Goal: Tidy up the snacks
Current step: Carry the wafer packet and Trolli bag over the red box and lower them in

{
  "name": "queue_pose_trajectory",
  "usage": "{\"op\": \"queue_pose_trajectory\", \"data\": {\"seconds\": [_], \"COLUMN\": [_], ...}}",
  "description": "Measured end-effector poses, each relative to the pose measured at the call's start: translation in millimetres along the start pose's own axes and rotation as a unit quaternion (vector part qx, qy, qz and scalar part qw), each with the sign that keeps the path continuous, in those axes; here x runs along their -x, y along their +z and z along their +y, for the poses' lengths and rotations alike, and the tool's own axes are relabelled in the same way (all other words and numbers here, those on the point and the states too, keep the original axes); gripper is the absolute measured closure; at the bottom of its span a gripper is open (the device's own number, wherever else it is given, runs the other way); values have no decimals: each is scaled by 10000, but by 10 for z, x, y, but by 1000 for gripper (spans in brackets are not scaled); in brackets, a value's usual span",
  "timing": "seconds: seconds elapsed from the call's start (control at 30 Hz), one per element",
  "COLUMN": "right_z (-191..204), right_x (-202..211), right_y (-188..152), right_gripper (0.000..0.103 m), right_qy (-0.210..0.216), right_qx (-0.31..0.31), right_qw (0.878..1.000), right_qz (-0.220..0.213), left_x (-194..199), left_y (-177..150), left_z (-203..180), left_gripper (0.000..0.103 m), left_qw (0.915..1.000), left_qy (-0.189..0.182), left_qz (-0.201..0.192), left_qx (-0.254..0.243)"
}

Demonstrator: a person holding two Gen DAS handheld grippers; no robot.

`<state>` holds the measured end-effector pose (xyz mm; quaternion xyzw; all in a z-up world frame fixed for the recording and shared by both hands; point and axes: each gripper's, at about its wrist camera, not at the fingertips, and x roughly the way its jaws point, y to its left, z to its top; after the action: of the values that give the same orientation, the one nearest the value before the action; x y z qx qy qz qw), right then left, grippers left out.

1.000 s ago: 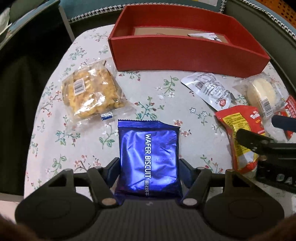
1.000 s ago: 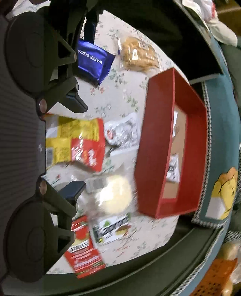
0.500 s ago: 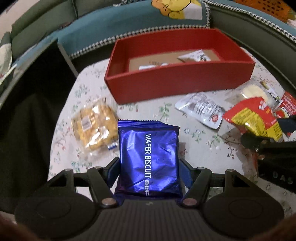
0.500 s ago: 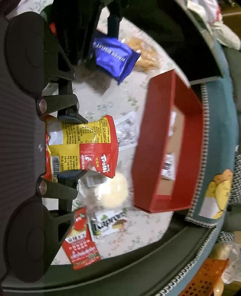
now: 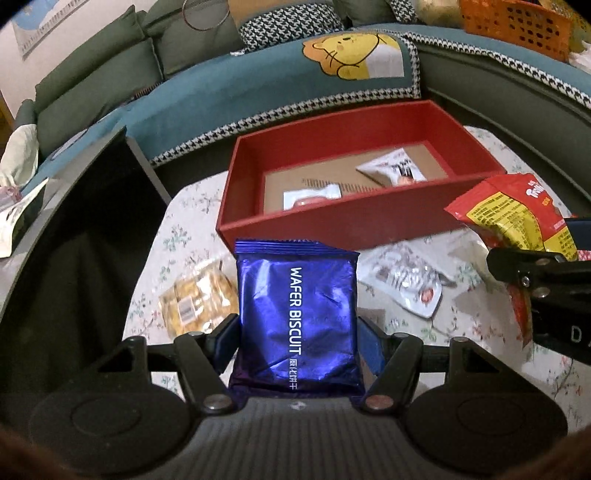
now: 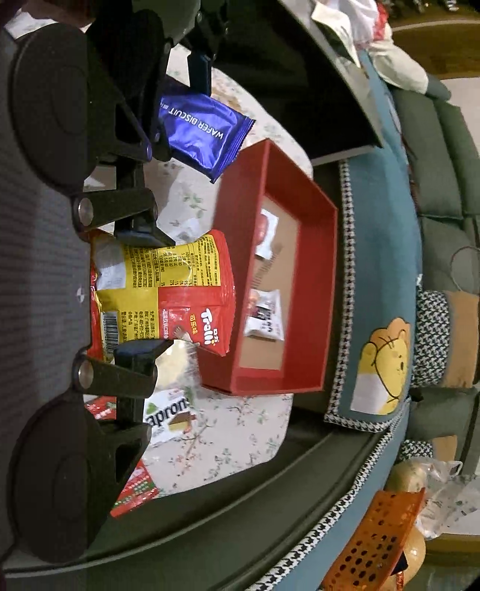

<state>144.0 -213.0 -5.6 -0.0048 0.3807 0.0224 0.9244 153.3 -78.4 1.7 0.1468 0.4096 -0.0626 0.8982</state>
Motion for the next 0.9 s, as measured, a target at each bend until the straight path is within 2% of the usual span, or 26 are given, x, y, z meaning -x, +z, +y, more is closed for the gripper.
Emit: {"op": "queue_pose_trajectory", "data": {"seconds": [0.53, 0.9], "right_z": [-76, -69], "right_x": [-27, -138], "right_y": [170, 336], "right_gripper": [48, 48], "right_qy": [-114, -151], "right_qx": [-101, -110], "right_qw": [9994, 9987], "right_qz": [-312, -472], "left_x": [-51, -185], "left_y": [259, 427], "left_z": [-76, -61], "left_gripper": [33, 33], "left_qw": [9990, 9991], "left_qy": [243, 249], "left_qz": [-351, -349], "left_qx": [-93, 6]}}
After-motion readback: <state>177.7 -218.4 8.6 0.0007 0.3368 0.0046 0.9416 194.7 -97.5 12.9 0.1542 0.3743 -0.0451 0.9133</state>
